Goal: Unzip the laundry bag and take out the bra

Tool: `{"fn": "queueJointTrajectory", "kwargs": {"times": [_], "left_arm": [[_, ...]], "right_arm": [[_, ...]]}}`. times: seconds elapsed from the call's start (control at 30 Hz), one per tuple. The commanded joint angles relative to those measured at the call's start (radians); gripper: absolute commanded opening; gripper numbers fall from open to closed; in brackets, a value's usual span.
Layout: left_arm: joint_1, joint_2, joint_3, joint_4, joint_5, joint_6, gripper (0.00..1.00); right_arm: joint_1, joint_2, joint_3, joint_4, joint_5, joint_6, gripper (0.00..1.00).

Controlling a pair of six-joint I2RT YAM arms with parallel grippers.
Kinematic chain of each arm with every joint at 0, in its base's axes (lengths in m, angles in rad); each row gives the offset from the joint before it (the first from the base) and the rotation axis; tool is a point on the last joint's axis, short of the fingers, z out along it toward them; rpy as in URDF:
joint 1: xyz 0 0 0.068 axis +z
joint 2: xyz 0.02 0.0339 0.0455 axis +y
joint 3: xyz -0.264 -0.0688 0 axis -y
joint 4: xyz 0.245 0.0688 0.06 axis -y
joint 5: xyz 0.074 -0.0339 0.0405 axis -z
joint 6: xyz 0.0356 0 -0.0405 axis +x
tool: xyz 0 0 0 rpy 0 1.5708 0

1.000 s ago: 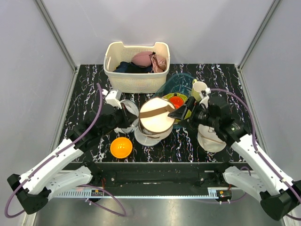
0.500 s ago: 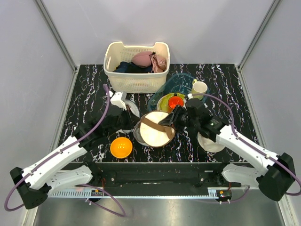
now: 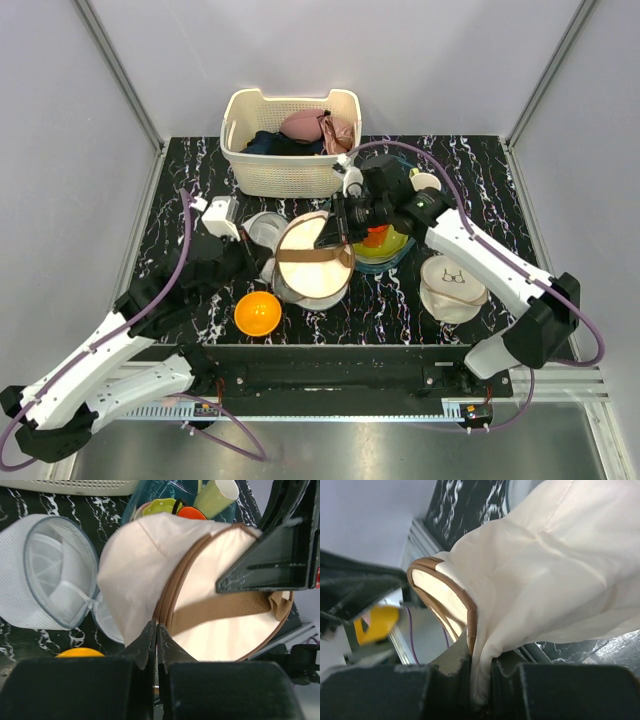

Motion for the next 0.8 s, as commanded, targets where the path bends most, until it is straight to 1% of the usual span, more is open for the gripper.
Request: {"fn": "queueJointTrajectory", "kwargs": {"times": [0.0,0.07,0.13,0.23,0.27,0.33,0.43,0.53,0.57,0.6,0.63,0.67,0.7,0.73,0.77], "left_arm": [[-0.003,0.003,0.078,-0.002,-0.095,0.102,0.00],[-0.003,0.018,0.108,0.002,-0.140,0.150,0.00],[0.003,0.034,0.137,0.042,-0.142,0.189,0.00],[0.010,0.087,0.156,0.114,-0.079,0.214,0.00],[0.010,0.127,0.164,0.120,-0.050,0.216,0.00],[0.010,0.152,0.174,0.129,-0.036,0.211,0.00],[0.010,0.138,0.145,0.133,-0.023,0.210,0.00],[0.033,0.100,0.107,0.105,0.006,0.217,0.01],[0.050,0.094,0.101,0.091,0.071,0.219,0.08],[0.091,0.083,0.086,0.079,0.116,0.222,0.24],[0.111,0.075,0.076,0.067,0.168,0.223,0.50],[0.130,0.064,0.063,0.067,0.258,0.222,0.74],[0.156,0.054,0.038,0.068,0.318,0.227,0.91],[0.167,0.046,0.027,0.074,0.378,0.234,0.99],[0.174,0.046,0.018,0.074,0.479,0.239,0.99]], "right_arm": [[0.002,0.044,0.064,-0.152,-0.187,-0.312,0.00],[0.007,0.047,0.063,-0.195,-0.195,-0.372,0.00],[0.018,0.041,0.058,-0.219,-0.200,-0.395,0.00],[0.044,0.038,0.049,-0.214,-0.210,-0.409,0.00],[0.045,0.036,0.043,-0.210,-0.203,-0.397,0.00],[0.044,0.025,0.029,-0.180,-0.177,-0.363,0.00],[0.044,0.007,0.009,-0.143,-0.190,-0.340,0.00],[0.045,0.002,-0.001,-0.138,-0.206,-0.360,0.00],[0.045,0.019,0.009,-0.144,-0.216,-0.372,0.00],[0.045,0.033,0.018,-0.163,-0.223,-0.386,0.00],[0.045,0.047,0.044,-0.172,-0.221,-0.405,0.00],[0.044,0.077,0.060,-0.184,-0.218,-0.416,0.00],[0.045,0.091,0.075,-0.206,-0.220,-0.427,0.00],[0.044,0.105,0.104,-0.213,-0.224,-0.439,0.00],[0.045,0.123,0.116,-0.220,-0.235,-0.445,0.00]]}}
